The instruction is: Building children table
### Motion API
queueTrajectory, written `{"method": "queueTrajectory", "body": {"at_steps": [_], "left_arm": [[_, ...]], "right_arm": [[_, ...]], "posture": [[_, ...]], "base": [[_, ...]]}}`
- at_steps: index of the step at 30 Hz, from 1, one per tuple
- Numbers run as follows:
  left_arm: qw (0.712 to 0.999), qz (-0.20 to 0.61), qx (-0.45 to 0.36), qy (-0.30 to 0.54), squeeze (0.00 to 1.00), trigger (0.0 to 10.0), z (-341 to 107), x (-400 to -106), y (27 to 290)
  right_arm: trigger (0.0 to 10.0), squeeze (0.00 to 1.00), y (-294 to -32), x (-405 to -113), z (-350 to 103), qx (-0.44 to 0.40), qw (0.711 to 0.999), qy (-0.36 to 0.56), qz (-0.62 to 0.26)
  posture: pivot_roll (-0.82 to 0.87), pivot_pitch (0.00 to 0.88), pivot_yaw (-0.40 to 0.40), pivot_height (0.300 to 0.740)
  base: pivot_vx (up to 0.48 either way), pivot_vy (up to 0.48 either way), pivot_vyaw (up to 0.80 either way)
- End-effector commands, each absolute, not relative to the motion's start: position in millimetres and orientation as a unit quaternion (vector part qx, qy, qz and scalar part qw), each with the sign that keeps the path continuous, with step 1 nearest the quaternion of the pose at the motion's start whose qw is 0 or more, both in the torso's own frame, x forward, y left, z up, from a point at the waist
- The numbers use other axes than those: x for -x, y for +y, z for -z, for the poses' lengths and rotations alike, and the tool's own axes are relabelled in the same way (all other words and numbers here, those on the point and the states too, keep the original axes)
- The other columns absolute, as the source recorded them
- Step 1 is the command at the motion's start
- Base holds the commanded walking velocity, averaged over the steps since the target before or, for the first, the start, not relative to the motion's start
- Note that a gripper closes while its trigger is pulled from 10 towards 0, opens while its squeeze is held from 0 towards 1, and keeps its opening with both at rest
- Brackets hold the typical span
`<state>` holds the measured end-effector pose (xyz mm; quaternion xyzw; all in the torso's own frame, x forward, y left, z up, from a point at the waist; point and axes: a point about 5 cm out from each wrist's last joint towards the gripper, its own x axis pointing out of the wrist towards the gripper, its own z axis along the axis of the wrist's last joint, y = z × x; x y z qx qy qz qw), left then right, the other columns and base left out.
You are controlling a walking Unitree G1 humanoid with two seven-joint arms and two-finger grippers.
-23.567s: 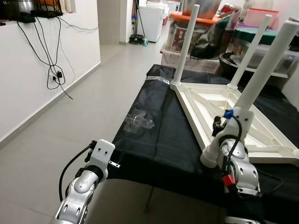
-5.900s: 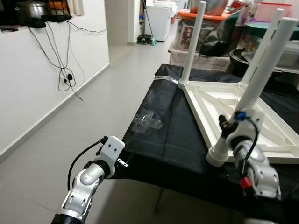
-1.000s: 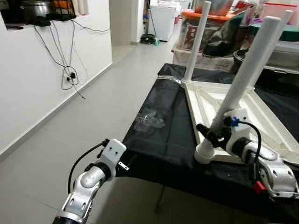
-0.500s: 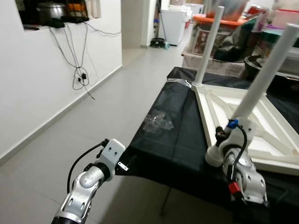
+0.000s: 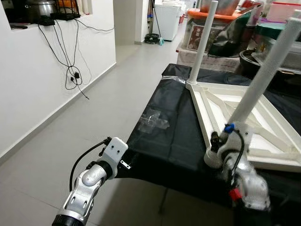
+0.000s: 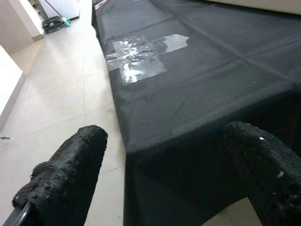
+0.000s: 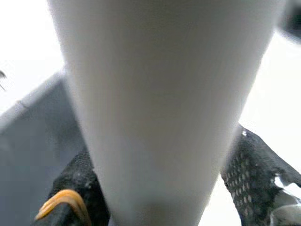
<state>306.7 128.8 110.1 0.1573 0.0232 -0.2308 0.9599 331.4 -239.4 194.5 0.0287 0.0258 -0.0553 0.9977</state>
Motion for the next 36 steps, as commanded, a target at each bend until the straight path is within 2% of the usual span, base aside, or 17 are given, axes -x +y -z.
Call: {"method": "queueTrajectory", "body": {"at_steps": [1, 2, 6, 8, 9, 12, 16, 18, 19, 21, 25, 26, 27, 31, 32, 36], "left_arm": [[0.959, 0.234, -0.159, 0.03, 0.0, 10.0, -104, -306, 127], [0.959, 0.235, -0.157, 0.03, 0.0, 10.0, -104, -305, 126], [0.959, 0.237, -0.155, 0.029, 0.0, 10.0, -104, -305, 123], [0.958, 0.237, -0.156, 0.028, 0.0, 10.0, -104, -305, 123], [0.959, 0.237, -0.156, 0.028, 0.0, 10.0, -104, -305, 123], [0.959, 0.235, -0.156, 0.029, 0.0, 10.0, -103, -304, 125], [0.959, 0.235, -0.156, 0.029, 0.0, 10.0, -103, -303, 125], [0.958, 0.236, -0.159, 0.031, 0.0, 10.0, -102, -302, 127], [0.958, 0.236, -0.159, 0.031, 0.0, 10.0, -102, -302, 127], [0.958, 0.235, -0.161, 0.032, 0.0, 10.0, -102, -303, 126], [0.958, 0.238, -0.158, 0.029, 0.0, 10.0, -104, -303, 123], [0.957, 0.24, -0.159, 0.029, 0.0, 10.0, -103, -303, 122], [0.957, 0.241, -0.159, 0.03, 0.0, 10.0, -103, -303, 122], [0.958, 0.238, -0.157, 0.03, 0.0, 10.0, -103, -304, 123], [0.958, 0.238, -0.156, 0.029, 0.0, 10.0, -103, -304, 122], [0.959, 0.236, -0.154, 0.028, 0.0, 10.0, -104, -304, 121]], "right_arm": [[10.0, 0.0, -231, -332, -196, -0.003, 0.999, 0.014, -0.038], [10.0, 0.0, -231, -329, -199, 0.014, 0.996, 0.008, -0.093], [10.0, 0.0, -235, -328, -201, 0.047, 0.99, 0.01, -0.135], [5.8, 0.0, -239, -334, -196, 0.041, 0.991, 0.033, -0.127], [0.0, 0.0, -239, -336, -191, 0.025, 0.992, 0.046, -0.116], [0.0, 0.0, -241, -338, -167, -0.008, 0.993, 0.103, -0.059], [0.0, 0.0, -241, -338, -163, -0.007, 0.993, 0.11, -0.048], [0.0, 0.0, -245, -333, -150, -0.049, 0.987, 0.123, 0.096], [0.0, 0.0, -245, -333, -150, -0.049, 0.987, 0.123, 0.096], [0.0, 0.0, -231, -315, -135, -0.09, 0.96, 0.139, 0.227], [0.0, 0.0, -209, -307, -137, -0.095, 0.953, 0.141, 0.251], [6.3, 0.0, -206, -309, -139, -0.089, 0.954, 0.142, 0.249], [10.0, 0.0, -205, -312, -144, -0.081, 0.958, 0.138, 0.237], [10.0, 0.0, -207, -319, -154, -0.06, 0.968, 0.121, 0.213], [10.0, 1.0, -213, -321, -157, -0.059, 0.971, 0.109, 0.204], [10.0, 1.0, -222, -323, -164, -0.053, 0.974, 0.092, 0.202]], "posture": [[0.09, 0.0, -0.098, 0.74], [0.09, 0.0, -0.098, 0.74], [0.09, 0.0, -0.101, 0.74], [0.09, 0.0, -0.103, 0.74], [0.09, 0.0, -0.103, 0.74], [0.09, 0.0, -0.108, 0.74], [0.1, 0.0, -0.106, 0.74], [0.09, 0.0, -0.109, 0.74], [0.09, 0.0, -0.109, 0.74], [0.1, 0.0, -0.104, 0.74], [0.09, 0.0, -0.098, 0.74], [0.09, 0.0, -0.098, 0.74], [0.09, 0.0, -0.1, 0.74], [0.09, 0.0, -0.101, 0.74], [0.09, 0.0, -0.108, 0.74], [0.08, 0.0, -0.11, 0.74]], "base": [[0.0, 0.0, 0.0], [0.0, 0.0, 0.0], [0.0, 0.0, 0.0], [0.0, 0.0, 0.0], [0.0, 0.0, 0.0], [0.0, 0.0, 0.0], [0.0, 0.0, 0.0], [0.0, 0.0, 0.0], [0.0, 0.0, 0.0], [0.0, 0.0, 0.0], [0.0, 0.0, 0.0], [0.0, 0.0, 0.0], [0.0, 0.0, 0.0], [0.0, 0.0, 0.0], [0.0, 0.0, 0.0], [0.0, 0.0, 0.0]]}}
